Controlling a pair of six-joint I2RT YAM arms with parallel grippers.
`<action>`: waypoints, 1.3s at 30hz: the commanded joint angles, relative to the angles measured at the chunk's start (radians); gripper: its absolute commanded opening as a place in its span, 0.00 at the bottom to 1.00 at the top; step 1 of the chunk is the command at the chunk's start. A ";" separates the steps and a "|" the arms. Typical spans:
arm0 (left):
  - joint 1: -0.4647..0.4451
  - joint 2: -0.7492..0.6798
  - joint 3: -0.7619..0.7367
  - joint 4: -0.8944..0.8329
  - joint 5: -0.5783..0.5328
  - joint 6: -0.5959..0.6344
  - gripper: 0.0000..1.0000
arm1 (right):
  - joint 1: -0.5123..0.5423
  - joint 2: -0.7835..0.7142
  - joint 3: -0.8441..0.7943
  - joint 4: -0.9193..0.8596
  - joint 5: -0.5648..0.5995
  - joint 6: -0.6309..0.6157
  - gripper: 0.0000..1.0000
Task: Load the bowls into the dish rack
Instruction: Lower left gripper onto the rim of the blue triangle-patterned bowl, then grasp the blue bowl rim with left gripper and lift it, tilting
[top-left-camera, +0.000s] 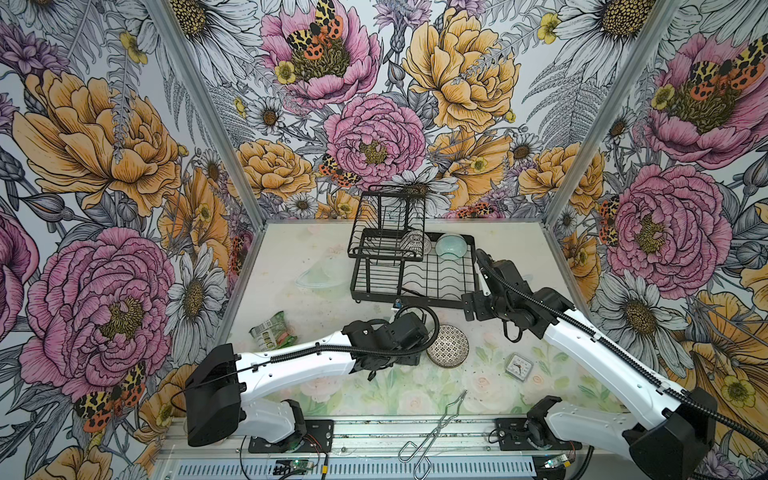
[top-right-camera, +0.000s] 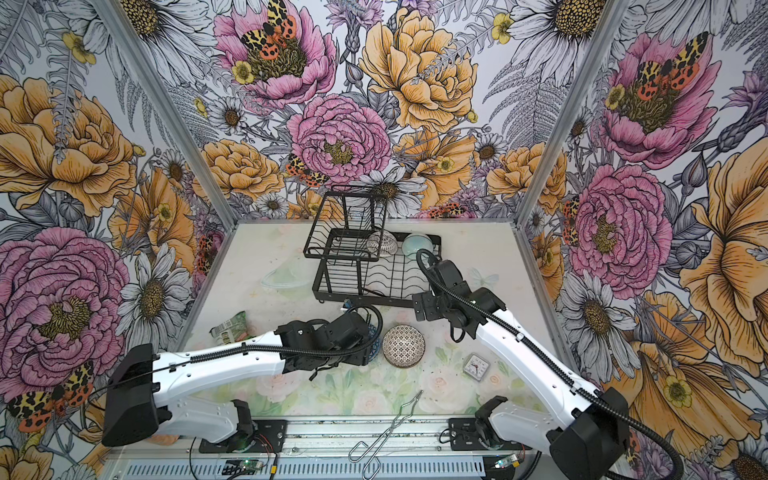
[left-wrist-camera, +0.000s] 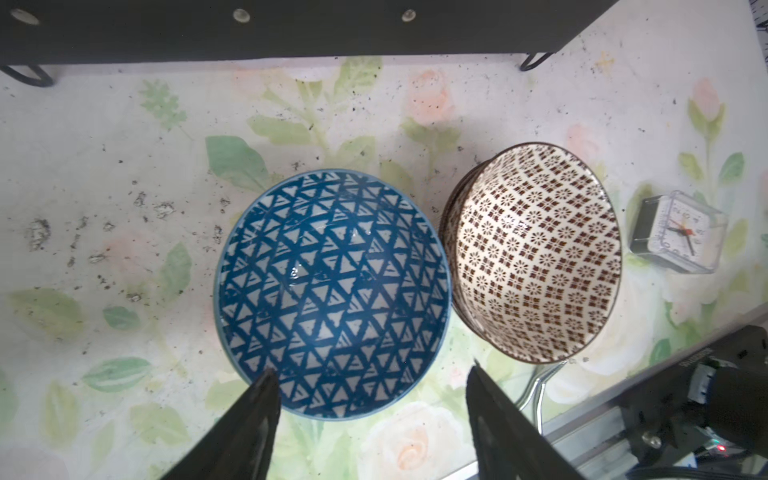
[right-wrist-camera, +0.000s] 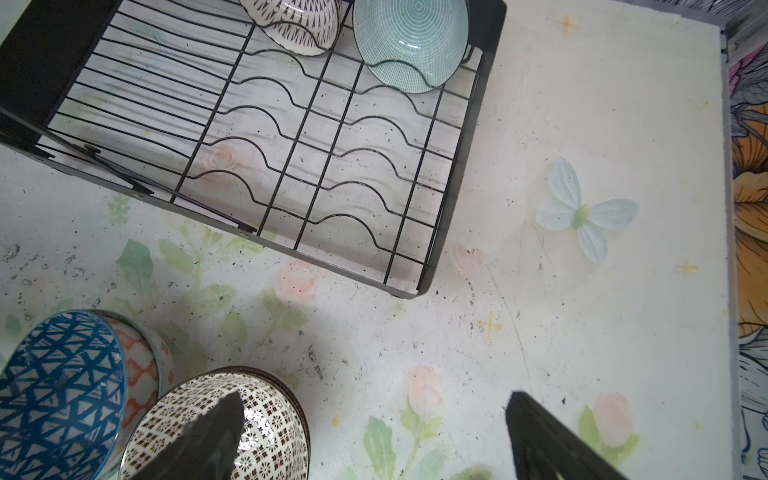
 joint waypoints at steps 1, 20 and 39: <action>-0.013 0.068 0.047 0.002 0.001 0.044 0.80 | -0.009 -0.036 -0.009 0.010 -0.010 -0.012 0.99; -0.020 0.170 0.087 -0.004 0.012 0.057 0.42 | -0.027 -0.064 -0.030 0.010 -0.019 -0.020 0.99; -0.033 0.247 0.119 -0.036 0.009 0.058 0.19 | -0.044 -0.074 -0.040 0.010 -0.028 -0.023 0.99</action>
